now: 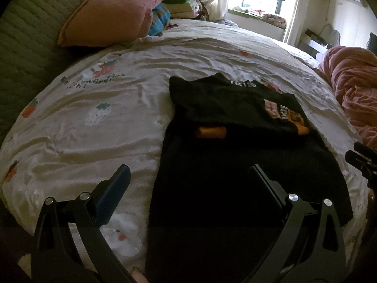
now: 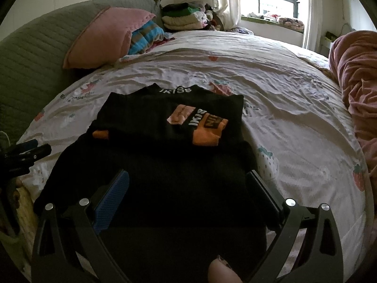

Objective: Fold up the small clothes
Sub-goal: 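Move both tools to the folded leg end of the black pants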

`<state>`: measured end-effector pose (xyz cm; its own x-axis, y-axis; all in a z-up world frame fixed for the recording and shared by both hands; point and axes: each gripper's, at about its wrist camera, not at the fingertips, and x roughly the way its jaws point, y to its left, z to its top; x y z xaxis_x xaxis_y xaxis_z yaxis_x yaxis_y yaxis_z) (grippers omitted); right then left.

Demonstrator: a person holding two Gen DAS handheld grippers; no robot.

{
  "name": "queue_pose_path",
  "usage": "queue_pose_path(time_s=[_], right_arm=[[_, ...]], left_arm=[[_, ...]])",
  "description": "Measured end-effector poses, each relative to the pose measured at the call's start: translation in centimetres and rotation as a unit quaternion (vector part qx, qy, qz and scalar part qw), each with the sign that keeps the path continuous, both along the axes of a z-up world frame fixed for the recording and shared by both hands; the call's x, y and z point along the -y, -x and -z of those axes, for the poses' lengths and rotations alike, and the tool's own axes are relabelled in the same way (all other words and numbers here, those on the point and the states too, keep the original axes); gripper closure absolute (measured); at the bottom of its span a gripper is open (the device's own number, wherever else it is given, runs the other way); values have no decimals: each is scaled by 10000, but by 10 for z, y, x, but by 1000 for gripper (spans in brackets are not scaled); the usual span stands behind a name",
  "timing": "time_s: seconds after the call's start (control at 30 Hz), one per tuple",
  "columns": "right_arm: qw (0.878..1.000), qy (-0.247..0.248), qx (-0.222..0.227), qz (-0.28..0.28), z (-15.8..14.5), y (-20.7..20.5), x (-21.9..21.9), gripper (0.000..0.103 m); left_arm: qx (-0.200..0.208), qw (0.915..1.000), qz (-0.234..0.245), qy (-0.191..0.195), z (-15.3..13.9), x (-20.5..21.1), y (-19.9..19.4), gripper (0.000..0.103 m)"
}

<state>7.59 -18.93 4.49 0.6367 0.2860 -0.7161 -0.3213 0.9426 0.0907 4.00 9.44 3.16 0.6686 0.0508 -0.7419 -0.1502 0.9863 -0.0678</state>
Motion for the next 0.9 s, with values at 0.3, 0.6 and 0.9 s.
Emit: queue_pose_path(time_s=[0.3, 0.6, 0.9], right_arm=[[9999, 54, -73, -72, 6, 7, 0, 5], [9999, 47, -152, -59, 11, 11, 5, 5], [9997, 83, -210, -82, 17, 17, 10, 5]], left_arm=[[-103, 9999, -113, 37, 7, -10, 14, 10], [-269, 9994, -209, 88, 19, -20, 25, 10], [-478, 9985, -261, 79, 32, -25, 36, 10]])
